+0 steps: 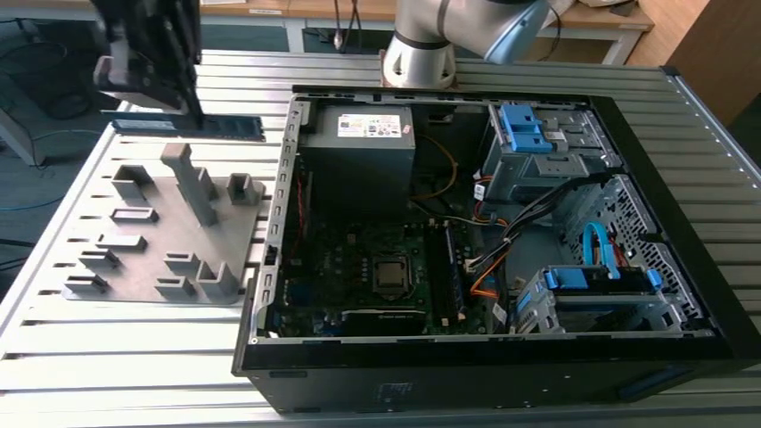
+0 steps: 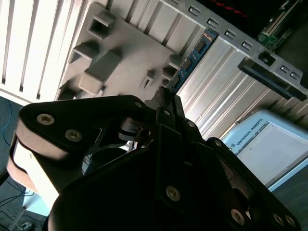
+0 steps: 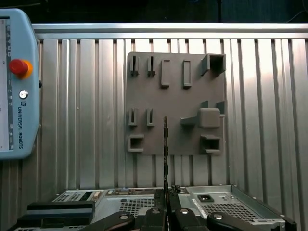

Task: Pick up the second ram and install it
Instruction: 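Pick up the second ram and move it above second insertion slot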

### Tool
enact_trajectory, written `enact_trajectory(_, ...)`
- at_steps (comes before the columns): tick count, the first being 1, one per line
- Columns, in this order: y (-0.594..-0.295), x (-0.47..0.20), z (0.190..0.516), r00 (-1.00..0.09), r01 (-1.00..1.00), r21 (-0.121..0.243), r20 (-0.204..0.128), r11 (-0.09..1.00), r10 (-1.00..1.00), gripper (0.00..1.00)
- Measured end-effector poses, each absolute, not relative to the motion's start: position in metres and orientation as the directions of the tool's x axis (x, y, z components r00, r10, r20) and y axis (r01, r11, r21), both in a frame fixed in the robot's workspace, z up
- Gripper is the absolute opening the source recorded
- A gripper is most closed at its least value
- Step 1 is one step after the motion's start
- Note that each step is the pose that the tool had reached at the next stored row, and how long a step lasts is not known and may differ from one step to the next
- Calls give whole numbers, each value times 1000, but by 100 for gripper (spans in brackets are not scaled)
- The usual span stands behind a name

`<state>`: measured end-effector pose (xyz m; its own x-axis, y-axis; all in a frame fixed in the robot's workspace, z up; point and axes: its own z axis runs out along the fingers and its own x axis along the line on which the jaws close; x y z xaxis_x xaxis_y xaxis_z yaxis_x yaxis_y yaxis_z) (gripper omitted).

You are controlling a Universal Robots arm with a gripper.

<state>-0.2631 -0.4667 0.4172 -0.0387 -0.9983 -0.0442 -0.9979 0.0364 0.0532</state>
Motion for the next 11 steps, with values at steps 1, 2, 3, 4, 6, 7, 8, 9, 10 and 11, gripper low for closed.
enact_trajectory(1, -467, -259, 416, -39, -998, 53, -44, 36, -998, 14)
enact_trajectory(2, -467, -254, 414, -39, -998, 53, -44, 36, -998, 14)
enact_trajectory(3, -467, -249, 412, -39, -998, 53, -44, 36, -998, 14)
enact_trajectory(4, -467, -245, 410, -39, -998, 53, -44, 36, -998, 14)
enact_trajectory(6, -467, -236, 406, -39, -998, 54, -44, 36, -998, 14)
enact_trajectory(7, -467, -231, 404, -39, -998, 54, -44, 36, -998, 14)
enact_trajectory(8, -467, -227, 403, -39, -998, 54, -44, 36, -998, 14)
enact_trajectory(9, -467, -222, 401, -39, -998, 54, -44, 36, -998, 14)
enact_trajectory(10, -467, -218, 399, -39, -998, 54, -44, 36, -998, 14)
enact_trajectory(11, -467, -213, 398, -39, -998, 54, -44, 36, -998, 14)
